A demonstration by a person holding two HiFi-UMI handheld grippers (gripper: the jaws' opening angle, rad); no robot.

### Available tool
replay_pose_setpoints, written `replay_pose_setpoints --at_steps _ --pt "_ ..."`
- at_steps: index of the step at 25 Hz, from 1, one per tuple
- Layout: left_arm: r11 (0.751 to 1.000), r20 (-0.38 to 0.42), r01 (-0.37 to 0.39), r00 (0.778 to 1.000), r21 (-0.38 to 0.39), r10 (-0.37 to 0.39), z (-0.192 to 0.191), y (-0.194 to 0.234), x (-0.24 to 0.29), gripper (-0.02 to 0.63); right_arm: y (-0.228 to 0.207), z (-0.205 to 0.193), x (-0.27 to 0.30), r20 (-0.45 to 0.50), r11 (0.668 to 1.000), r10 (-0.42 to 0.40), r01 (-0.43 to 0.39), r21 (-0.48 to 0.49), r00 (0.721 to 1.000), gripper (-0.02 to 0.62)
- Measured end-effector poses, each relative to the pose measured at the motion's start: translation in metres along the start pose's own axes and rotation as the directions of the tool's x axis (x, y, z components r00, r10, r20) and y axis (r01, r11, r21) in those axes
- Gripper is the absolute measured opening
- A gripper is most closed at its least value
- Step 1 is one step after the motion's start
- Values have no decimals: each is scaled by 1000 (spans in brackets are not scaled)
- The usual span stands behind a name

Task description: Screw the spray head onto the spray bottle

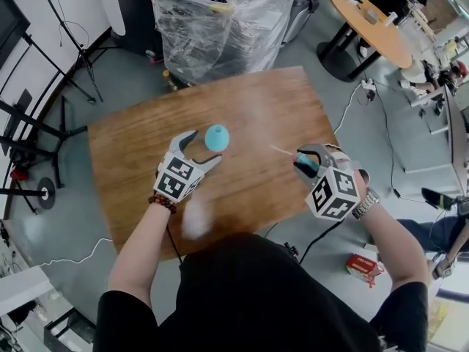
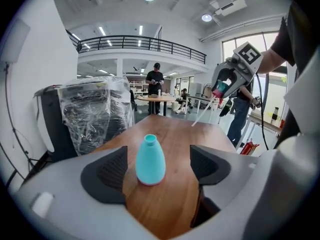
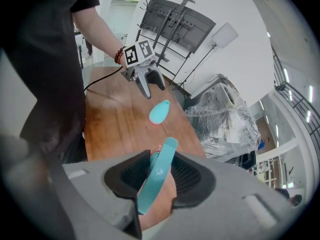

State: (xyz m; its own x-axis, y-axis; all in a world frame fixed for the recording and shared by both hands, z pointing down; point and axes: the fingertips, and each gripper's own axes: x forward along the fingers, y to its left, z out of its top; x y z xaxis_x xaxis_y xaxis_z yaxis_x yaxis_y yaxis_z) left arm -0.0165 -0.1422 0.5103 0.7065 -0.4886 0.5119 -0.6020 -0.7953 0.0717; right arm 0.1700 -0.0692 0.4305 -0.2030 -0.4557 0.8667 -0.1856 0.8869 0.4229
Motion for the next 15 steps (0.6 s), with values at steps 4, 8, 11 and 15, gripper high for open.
replay_pose_setpoints --at_steps 4,8,11,15 --pt "997 -16 -59 998 46 60 -12 18 18 475 -2 3 -1 -5 1000 6 -6 3 1000 121" --pt "996 -62 -60 996 67 64 -35 21 48 502 -5 9 -6 -4 1000 8 -8 7 1000 121" --pt "997 -100 -48 994 67 54 -51 22 69 505 -9 15 -14 6 1000 15 -15 24 1000 121" --pt "997 -128 -35 991 66 43 -64 25 88 508 -10 20 -27 23 998 25 -27 59 999 121"
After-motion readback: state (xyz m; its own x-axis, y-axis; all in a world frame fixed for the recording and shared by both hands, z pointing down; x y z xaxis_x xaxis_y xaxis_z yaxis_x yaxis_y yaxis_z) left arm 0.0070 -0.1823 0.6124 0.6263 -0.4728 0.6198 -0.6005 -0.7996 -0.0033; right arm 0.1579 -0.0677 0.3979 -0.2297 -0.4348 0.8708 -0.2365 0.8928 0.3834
